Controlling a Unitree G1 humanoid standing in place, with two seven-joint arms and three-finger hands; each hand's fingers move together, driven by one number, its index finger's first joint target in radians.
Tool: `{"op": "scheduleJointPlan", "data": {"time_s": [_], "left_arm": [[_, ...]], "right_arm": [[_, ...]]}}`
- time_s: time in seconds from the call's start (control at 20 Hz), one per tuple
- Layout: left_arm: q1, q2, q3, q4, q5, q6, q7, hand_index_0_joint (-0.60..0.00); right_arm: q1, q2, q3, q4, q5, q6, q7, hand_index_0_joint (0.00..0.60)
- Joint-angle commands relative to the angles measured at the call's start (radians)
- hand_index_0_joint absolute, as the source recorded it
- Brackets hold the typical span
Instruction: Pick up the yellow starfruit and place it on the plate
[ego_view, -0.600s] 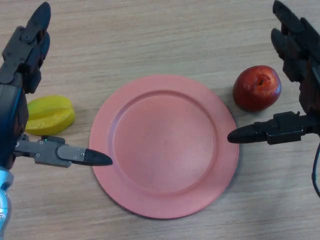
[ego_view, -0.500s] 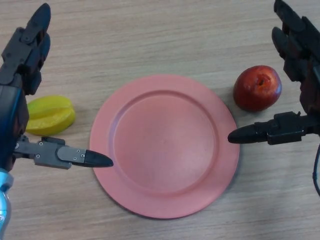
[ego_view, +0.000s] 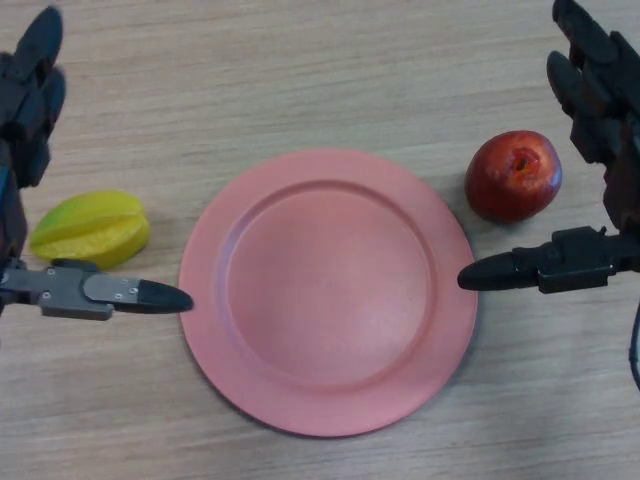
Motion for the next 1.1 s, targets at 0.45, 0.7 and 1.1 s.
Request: {"op": "scheduleJointPlan", "data": {"time_s": [0.45,0.7,1.1], "left_arm": [[-0.130,0.150,0.045,0.414,0.346,-0.389,0.137,0.000],[-0.187,0.172,0.010,0.620,0.359,-0.461,0.202,0.000],[-0.190,0.190,-0.040,0.772,0.529,-0.553,0.248,-0.550]], "right_arm": [[-0.008,-0.049,-0.116,-0.103,0.063,-0.049,-0.017,0.000],[-0.005,-0.050,-0.110,-0.104,0.018,-0.055,-0.019,0.000],[-0.008,-0.061,-0.136,-0.127,0.008,-0.039,-0.022,0.000]]}}
